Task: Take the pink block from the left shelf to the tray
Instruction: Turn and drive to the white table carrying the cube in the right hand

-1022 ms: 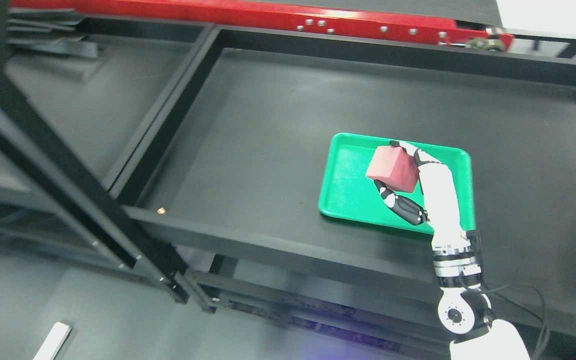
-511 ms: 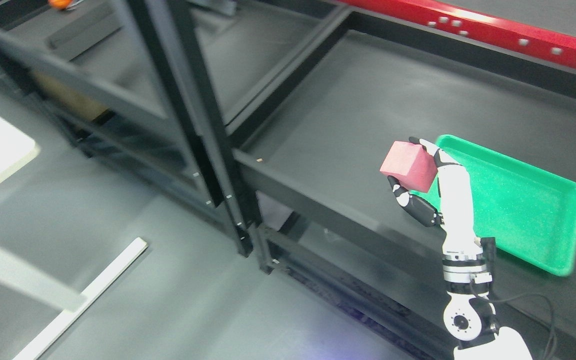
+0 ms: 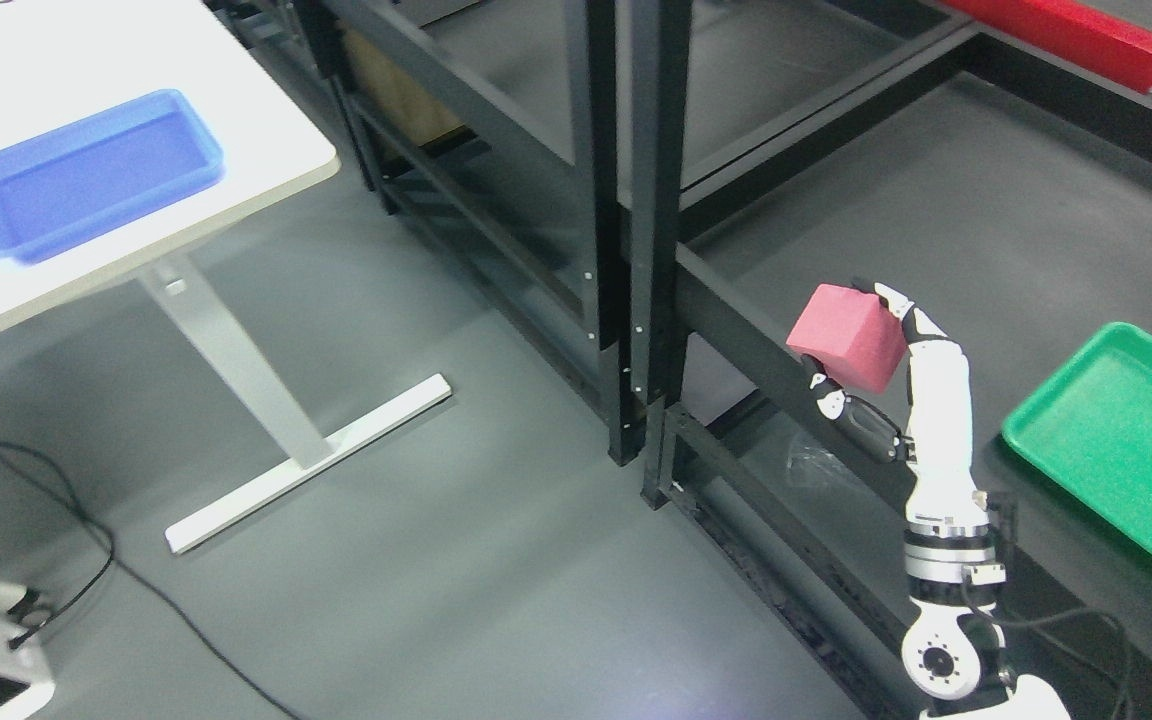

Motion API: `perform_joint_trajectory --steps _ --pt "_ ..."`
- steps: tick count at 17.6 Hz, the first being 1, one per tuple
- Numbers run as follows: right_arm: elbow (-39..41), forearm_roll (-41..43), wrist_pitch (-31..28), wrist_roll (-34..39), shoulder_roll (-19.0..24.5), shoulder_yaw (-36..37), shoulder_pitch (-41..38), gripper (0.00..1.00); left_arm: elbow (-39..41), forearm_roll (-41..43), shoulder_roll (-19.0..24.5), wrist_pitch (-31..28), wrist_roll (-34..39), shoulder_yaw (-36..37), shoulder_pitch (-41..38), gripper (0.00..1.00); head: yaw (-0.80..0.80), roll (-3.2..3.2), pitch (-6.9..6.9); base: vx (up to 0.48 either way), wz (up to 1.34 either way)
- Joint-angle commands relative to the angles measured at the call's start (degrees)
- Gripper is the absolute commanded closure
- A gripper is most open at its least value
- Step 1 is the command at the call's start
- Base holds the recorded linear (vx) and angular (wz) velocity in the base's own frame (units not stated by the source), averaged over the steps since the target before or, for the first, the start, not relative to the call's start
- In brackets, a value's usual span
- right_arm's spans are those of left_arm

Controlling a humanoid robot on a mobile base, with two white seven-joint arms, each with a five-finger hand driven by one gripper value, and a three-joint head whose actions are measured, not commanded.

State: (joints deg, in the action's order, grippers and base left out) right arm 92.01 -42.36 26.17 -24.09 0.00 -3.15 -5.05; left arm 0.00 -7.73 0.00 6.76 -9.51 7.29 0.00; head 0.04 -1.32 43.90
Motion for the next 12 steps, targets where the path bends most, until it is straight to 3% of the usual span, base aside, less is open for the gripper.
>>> perform_joint_trajectory --steps 1,12 --pt "1.7 0.3 0.2 0.7 -1.0 0.3 -1.2 0.9 1.0 0.0 1.0 0.0 0.0 0.0 -1.1 0.0 0.0 0.0 0.0 -0.129 0.72" --pt "1.6 0.3 1.7 0.9 -1.0 0.2 -0.8 0.88 1.0 0.0 1.0 0.0 0.0 0.0 -1.1 0.0 0.0 0.0 0.01 -0.148 0.64"
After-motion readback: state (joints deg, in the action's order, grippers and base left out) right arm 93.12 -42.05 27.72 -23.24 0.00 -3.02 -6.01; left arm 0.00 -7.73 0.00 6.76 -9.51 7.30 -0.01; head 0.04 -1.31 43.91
